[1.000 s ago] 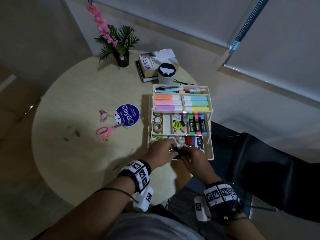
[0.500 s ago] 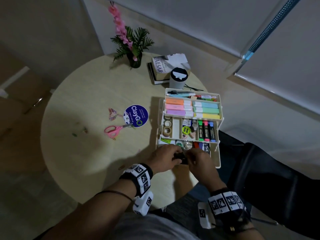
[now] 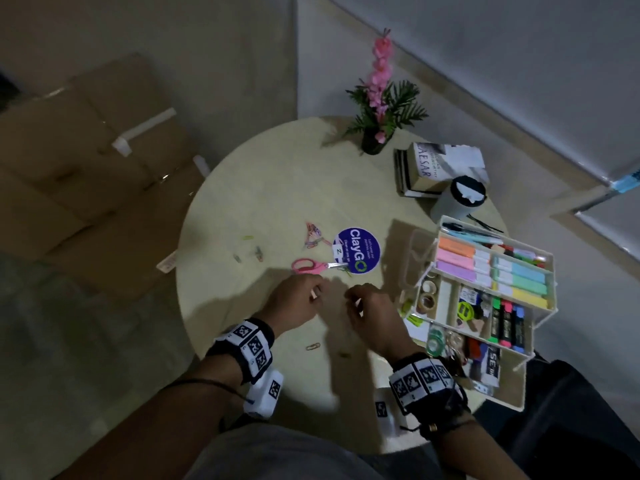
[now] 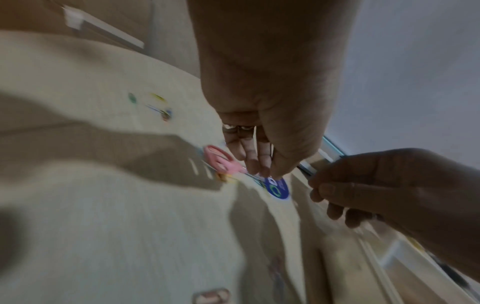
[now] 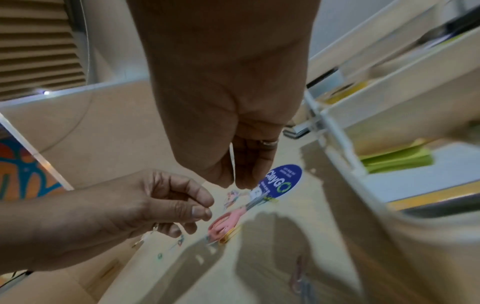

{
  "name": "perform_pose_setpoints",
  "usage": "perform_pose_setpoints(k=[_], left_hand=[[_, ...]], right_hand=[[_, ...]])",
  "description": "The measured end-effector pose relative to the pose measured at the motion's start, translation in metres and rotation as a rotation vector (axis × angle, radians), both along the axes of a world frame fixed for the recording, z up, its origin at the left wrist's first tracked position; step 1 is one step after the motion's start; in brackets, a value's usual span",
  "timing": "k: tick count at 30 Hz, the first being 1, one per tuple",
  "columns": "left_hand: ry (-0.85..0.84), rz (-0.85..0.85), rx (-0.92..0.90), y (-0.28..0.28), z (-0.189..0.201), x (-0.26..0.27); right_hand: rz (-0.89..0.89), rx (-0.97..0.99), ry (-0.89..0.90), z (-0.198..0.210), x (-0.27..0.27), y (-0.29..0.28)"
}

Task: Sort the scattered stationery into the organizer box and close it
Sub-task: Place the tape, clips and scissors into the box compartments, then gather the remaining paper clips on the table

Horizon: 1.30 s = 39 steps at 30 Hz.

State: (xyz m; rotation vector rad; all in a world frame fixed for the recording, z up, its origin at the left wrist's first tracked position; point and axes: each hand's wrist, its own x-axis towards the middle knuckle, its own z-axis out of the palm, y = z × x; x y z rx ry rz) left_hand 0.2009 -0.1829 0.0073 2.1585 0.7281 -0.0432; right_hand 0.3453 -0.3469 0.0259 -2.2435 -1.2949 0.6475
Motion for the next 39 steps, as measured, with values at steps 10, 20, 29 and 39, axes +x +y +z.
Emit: perform_pose_setpoints(k=[10,20,29,39], left_hand=[[0.074,0.164,-0.014,0.094,-0.035,-0.07],[0.088,0.068,-0.107,0.105,-0.047,-0.074],[-0.039,0.086,-0.15,0.092,-0.035,-0.046],[-0.284,-0.115,-0.131,0.055,0.02,0.029]], right_hand=[[-0.047,-0.11,-0.03,-0.032,-0.018,0.094],[-0.062,-0.104,-0.242,-0.061,0.001,0.105],[-0.056,0.022,-0.15,-0.048,0.003,0.083],[-0.128,0.245,-0.222,0.073,0.039,0.023]])
